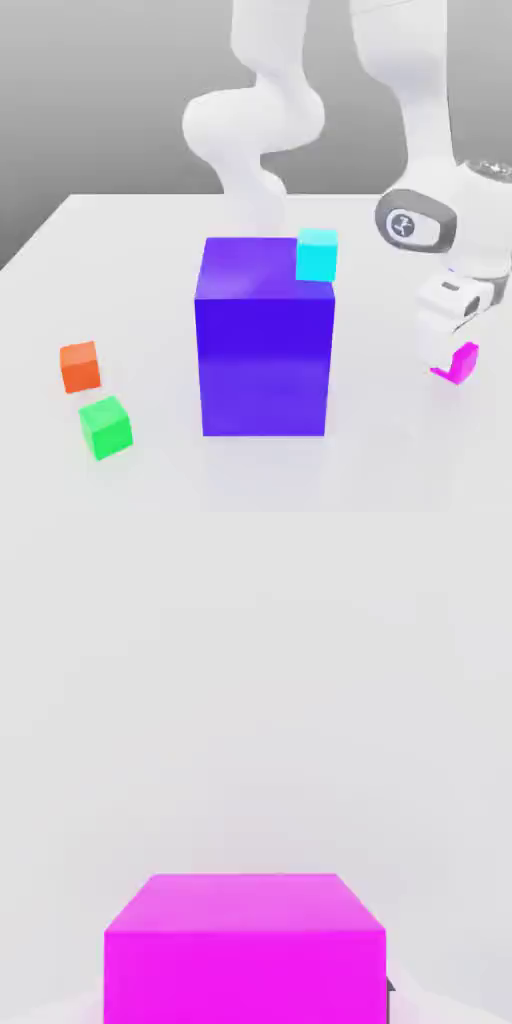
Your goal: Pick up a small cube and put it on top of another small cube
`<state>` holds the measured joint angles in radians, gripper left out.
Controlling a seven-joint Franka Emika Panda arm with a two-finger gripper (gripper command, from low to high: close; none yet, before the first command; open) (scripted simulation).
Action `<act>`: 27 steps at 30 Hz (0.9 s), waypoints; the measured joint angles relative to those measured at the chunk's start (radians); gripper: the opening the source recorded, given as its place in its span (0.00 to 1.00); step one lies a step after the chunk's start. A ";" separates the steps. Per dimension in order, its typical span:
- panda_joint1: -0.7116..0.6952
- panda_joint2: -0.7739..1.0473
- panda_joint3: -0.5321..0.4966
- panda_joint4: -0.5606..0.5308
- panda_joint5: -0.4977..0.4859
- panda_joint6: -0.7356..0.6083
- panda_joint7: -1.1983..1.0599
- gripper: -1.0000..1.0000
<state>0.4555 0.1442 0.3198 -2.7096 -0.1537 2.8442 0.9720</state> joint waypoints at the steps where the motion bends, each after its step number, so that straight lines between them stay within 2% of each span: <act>1: -0.008 -0.005 0.006 0.018 0.021 -0.030 -0.020 0.00; 13: -0.413 -0.037 -0.276 0.131 0.111 -0.193 -0.479 0.00; 19: -0.678 -0.063 -0.421 0.170 0.150 -0.257 -0.720 0.00; 22: -0.784 -0.108 -0.465 0.118 0.161 -0.228 -0.818 0.00; 27: -0.795 0.016 -0.443 0.099 0.211 -0.076 -0.870 0.00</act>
<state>-0.3390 0.1600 -0.1232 -2.6104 0.0572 2.7678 0.1020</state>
